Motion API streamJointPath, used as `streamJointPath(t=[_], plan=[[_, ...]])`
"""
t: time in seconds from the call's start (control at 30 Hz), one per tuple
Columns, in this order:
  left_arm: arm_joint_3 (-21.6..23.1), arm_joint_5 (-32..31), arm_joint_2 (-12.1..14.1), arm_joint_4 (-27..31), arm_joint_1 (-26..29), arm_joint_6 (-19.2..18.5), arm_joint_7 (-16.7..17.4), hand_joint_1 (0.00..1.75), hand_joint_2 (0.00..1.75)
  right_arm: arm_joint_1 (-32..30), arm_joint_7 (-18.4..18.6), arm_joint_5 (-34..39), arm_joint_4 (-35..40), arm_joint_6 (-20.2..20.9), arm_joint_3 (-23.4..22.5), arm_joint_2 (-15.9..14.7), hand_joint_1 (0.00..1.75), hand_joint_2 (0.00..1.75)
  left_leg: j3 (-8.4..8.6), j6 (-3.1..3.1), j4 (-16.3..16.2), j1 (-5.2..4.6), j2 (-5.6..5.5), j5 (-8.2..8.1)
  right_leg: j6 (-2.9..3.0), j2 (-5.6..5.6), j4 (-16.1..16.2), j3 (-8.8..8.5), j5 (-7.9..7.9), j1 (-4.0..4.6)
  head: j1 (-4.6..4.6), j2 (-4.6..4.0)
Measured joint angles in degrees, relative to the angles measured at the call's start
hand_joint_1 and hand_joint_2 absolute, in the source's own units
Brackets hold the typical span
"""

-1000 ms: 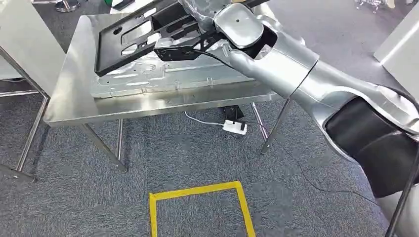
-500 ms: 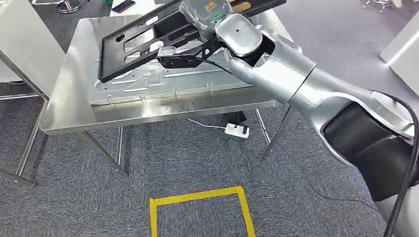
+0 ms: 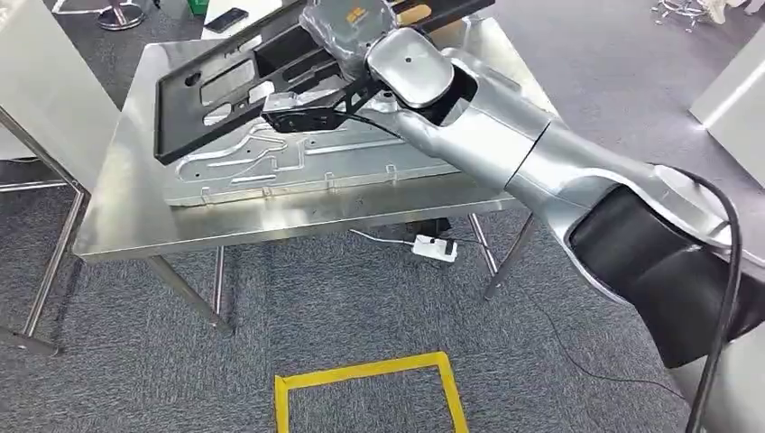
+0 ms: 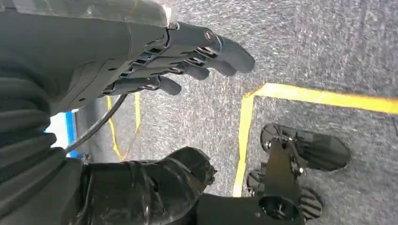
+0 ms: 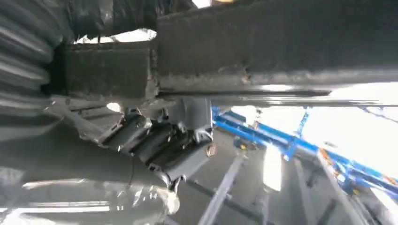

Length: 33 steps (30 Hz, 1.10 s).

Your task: Take the parts from the cabinet and place them on the table.

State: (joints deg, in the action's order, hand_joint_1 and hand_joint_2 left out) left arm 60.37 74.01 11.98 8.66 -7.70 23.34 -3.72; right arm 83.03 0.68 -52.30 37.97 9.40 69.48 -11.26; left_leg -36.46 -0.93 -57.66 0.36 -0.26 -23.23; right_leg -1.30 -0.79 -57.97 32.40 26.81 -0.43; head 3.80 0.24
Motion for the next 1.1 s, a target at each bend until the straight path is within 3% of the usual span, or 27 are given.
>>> streamJointPath(t=[0.07,0.13,0.17,0.2,0.23,0.27,0.33,0.37,0.4,0.5,0.57,0.6,0.67,0.7,0.73,0.77,0.8,0.87,0.9,0.93,0.97,1.0,1.1], plan=[[0.0,-0.04,0.0,0.0,0.02,0.0,-0.11,0.0,1.75,0.08,0.0,-0.04,-0.24,-0.07,0.0,0.0,1.75,1.75,0.89,-0.73,0.49,0.14,0.0,-0.3,-0.28,0.39,-3.2,1.31,1.44,-0.2,0.06,0.0],[0.0,-0.07,-0.02,0.0,-0.11,0.0,-0.22,0.0,1.75,0.07,-0.06,-0.04,-0.33,-0.2,0.0,0.2,1.75,1.75,1.36,-1.25,0.47,0.05,0.06,-0.78,-0.48,0.38,-12.64,6.73,5.15,-0.1,0.02,0.0],[0.0,-0.07,-0.02,0.0,-0.16,0.02,-0.3,0.0,1.75,-0.03,-0.15,-0.04,-0.46,-0.2,0.0,0.2,1.75,1.75,1.52,-1.4,0.43,-0.01,0.05,-1.02,-0.51,0.39,-16.53,9.27,6.07,-0.11,0.0,0.0],[0.0,-0.07,-0.02,0.0,-0.15,0.02,-0.39,0.0,1.75,-0.16,-0.13,-0.04,-0.68,-0.17,0.0,0.2,1.75,1.75,1.72,-1.42,0.35,-0.04,0.01,-1.29,-0.49,0.39,-18.51,10.94,5.85,-0.1,0.04,0.0],[0.0,-0.07,-0.02,0.0,-0.1,0.02,-0.48,0.0,1.75,-0.26,-0.11,-0.04,-0.92,-0.17,0.0,0.2,1.75,1.75,2.03,-1.42,0.22,-0.07,-0.11,-1.61,-0.35,0.4,-17.98,11.4,4.46,-0.09,0.07,0.0],[0.0,-0.09,-0.02,0.0,-0.03,0.0,-0.55,0.0,1.75,-0.28,-0.11,-0.04,-1.07,-0.2,0.0,0.2,1.75,1.75,2.41,-1.39,0.08,-0.13,-0.23,-2.03,-0.12,0.39,-15.18,10.72,2.0,-0.05,0.04,0.0],[0.0,-0.09,-0.07,0.0,0.03,0.0,-0.63,0.0,1.75,-0.23,-0.13,-0.04,-1.14,-0.24,0.0,0.2,1.75,1.75,3.5,-1.19,-0.09,-0.3,-0.35,-2.93,0.62,0.41,-5.01,6.72,-4.39,0.12,0.02,0.0],[0.0,-0.09,-0.17,0.0,0.05,-0.02,-0.66,0.0,1.75,-0.36,-0.17,-0.04,-1.14,-0.26,0.0,0.2,1.75,1.75,3.81,-1.03,-0.08,-0.26,-0.34,-3.39,1.22,0.48,-1.92,5.24,-4.73,0.41,-0.06,0.0],[0.0,-0.07,-0.24,0.0,-0.11,-0.02,-0.7,0.0,1.75,-0.25,-0.2,-0.04,-1.16,-0.33,0.0,0.22,1.75,1.75,3.71,-0.69,-0.32,-0.62,-0.38,-3.6,1.35,0.51,-1.18,4.49,-4.43,0.71,-0.29,0.0],[0.0,-0.07,-0.24,0.0,-0.13,-0.02,-0.79,0.0,1.75,-0.39,-0.2,-0.02,-1.25,-0.37,0.0,0.22,1.75,1.75,3.86,-0.02,0.07,-0.31,-0.26,-3.83,2.07,0.27,-0.91,4.48,-3.76,0.9,-0.28,0.0],[0.02,-0.02,-0.22,0.0,0.05,-0.02,-0.76,0.0,1.75,-0.33,-0.13,-0.02,-1.33,-0.39,0.0,0.2,1.75,1.75,3.99,0.62,-0.18,-0.45,-0.19,-4.75,2.46,0.27,0.12,3.38,-3.77,0.14,-0.3,0.0],[0.02,-0.04,-0.31,0.0,0.03,-0.02,-0.79,0.0,1.75,-0.22,-0.13,-0.02,-1.33,-0.39,-0.07,0.2,1.75,1.75,3.09,1.01,-2.4,-0.46,-0.11,-5.84,2.75,0.25,0.38,3.03,-3.6,-0.03,-0.85,0.0],[0.02,-0.07,-0.31,0.0,-0.21,0.0,-0.79,0.0,1.75,-0.18,-0.15,-0.04,-1.35,-0.24,-0.17,0.31,1.75,1.75,-1.55,1.58,-10.92,-0.02,-0.07,-9.05,3.09,0.17,0.4,2.65,-3.23,0.0,-0.88,0.0],[0.02,0.0,-0.31,0.0,-0.17,0.02,-0.66,0.0,1.75,-0.33,-0.15,-0.09,-1.36,0.11,-0.17,0.31,1.75,1.75,-4.05,1.79,-14.88,0.08,-0.07,-10.08,3.11,0.13,0.38,2.38,-2.96,0.01,-0.92,0.0],[0.02,-0.02,-0.31,0.0,-0.11,0.02,-0.44,0.0,1.75,-0.52,-0.11,-0.18,-1.35,0.33,-0.17,0.31,1.75,1.75,-6.01,1.94,-17.28,0.16,-0.06,-9.94,3.03,0.06,0.33,2.07,-2.65,0.01,-0.9,0.0],[0.02,0.0,-0.31,0.0,-0.04,0.0,-0.26,0.0,1.75,-0.59,0.0,-0.17,-1.38,0.5,-0.17,0.31,1.75,1.75,-6.56,2.03,-16.74,0.23,-0.05,-8.19,2.99,0.01,0.24,1.73,-2.31,-0.01,-0.9,0.0],[0.02,-0.02,-0.31,0.0,0.06,0.0,-0.09,0.0,1.75,-0.53,0.07,-0.17,-1.4,0.59,-0.18,0.28,1.75,1.75,-5.65,2.04,-13.22,0.3,-0.04,-4.99,2.9,-0.03,0.09,1.25,-1.83,-0.02,-0.87,0.0],[0.02,-0.04,-0.28,0.0,0.13,-0.02,-0.04,0.0,1.75,-0.3,0.17,-0.18,-1.4,0.61,-0.24,0.28,1.75,1.75,-1.3,1.66,-2.45,0.3,-0.03,1.71,2.56,-0.07,-0.06,-0.12,-0.74,-0.02,-0.87,0.0],[0.02,-0.15,-0.28,0.0,0.07,-0.11,-0.09,0.0,1.75,-0.14,0.18,-0.17,-1.4,0.63,-0.33,0.28,1.75,1.75,-0.54,1.41,-1.24,0.21,0.02,0.64,2.32,-0.02,0.31,-0.43,-0.49,-0.04,-0.83,0.0],[0.02,-0.17,-0.26,0.0,0.05,-0.15,-0.13,0.0,1.75,0.02,0.17,-0.17,-1.4,0.68,-0.35,0.28,1.75,1.75,0.19,1.22,-0.74,-0.43,-0.09,0.76,2.03,-0.09,0.18,-0.33,-0.39,0.07,-0.98,0.0],[0.02,-0.15,-0.28,0.0,-0.19,-0.17,-0.28,0.0,1.75,0.05,0.17,-0.17,-1.4,0.7,-0.37,0.28,1.75,1.75,0.75,0.65,0.6,-0.44,-0.03,-0.3,1.69,-0.14,0.18,-0.1,-0.36,-0.02,-0.94,0.0],[0.02,-0.13,-0.28,0.0,-0.22,-0.31,-0.33,0.0,1.75,-0.1,0.17,-0.17,-1.4,0.7,-0.35,0.28,1.75,1.75,0.67,0.52,0.41,-0.51,-0.1,-0.37,1.48,-0.11,0.3,-0.16,-0.27,-0.04,-0.87,0.0],[0.04,-0.04,-0.22,0.0,-0.19,-0.76,-0.46,0.0,1.75,-0.1,0.17,-0.2,-1.77,0.26,-0.42,0.48,1.75,1.75,1.69,-0.19,1.41,0.02,-0.08,-0.52,0.61,0.11,-0.86,0.08,0.88,0.0,-0.77,0.0]])
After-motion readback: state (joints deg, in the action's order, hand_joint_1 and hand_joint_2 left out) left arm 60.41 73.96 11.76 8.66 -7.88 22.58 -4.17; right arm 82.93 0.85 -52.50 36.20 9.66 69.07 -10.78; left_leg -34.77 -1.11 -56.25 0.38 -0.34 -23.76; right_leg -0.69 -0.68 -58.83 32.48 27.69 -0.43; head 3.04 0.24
